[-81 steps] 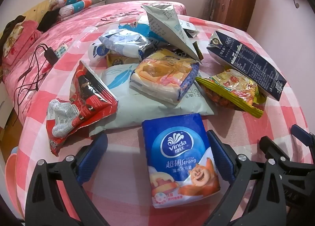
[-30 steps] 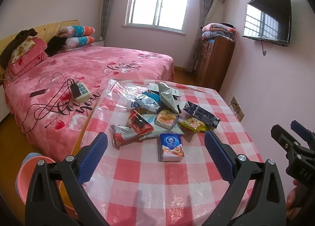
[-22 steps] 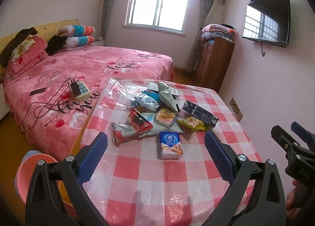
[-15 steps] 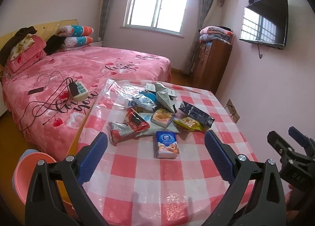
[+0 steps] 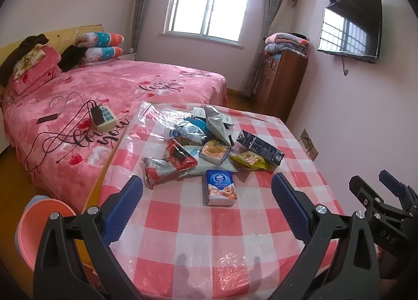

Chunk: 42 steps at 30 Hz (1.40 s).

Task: Collect trash
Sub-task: 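Move both tools toward the pile of snack packets on the table, then grasp the red Teh Tarik packet with left tool while right grasps blue Vinda tissue pack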

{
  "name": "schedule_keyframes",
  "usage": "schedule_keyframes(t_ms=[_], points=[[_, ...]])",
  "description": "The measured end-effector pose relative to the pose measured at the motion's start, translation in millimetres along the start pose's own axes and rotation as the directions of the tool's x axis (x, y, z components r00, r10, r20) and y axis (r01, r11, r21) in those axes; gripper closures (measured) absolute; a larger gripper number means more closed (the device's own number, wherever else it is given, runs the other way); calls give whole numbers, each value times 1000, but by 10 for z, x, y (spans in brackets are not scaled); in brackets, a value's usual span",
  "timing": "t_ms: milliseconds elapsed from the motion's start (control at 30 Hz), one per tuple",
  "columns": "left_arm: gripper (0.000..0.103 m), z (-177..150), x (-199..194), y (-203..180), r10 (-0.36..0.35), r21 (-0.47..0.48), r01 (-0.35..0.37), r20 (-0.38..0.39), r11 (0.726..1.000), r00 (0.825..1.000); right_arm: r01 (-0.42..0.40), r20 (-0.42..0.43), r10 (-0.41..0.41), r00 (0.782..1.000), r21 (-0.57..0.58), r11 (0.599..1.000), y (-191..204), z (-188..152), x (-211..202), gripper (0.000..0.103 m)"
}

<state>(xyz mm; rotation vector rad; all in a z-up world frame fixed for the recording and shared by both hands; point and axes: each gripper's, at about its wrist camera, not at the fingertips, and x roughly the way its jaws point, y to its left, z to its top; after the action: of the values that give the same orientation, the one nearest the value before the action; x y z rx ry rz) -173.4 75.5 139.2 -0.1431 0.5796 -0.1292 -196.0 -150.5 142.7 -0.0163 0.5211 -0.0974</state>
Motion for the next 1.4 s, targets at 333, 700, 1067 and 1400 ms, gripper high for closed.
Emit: schedule_keyframes(t_ms=[333, 700, 1067, 1400], points=[[4, -71, 236, -20, 70, 16, -69, -32, 997, 997, -48, -63, 47, 997, -20, 999, -31, -104, 427, 5], [4, -235, 703, 159, 119, 23, -117, -93, 993, 989, -128, -169, 141, 975, 89, 988, -301, -300, 1012, 5], [4, -42, 1332, 570, 24, 81, -12, -160, 997, 987, -412, -266, 481, 835, 276, 868, -261, -382, 1542, 6], [4, 101, 1850, 739, -67, 294, 143, -255, 945, 965, -568, -316, 618, 719, 245, 786, 533, -279, 1636, 19]])
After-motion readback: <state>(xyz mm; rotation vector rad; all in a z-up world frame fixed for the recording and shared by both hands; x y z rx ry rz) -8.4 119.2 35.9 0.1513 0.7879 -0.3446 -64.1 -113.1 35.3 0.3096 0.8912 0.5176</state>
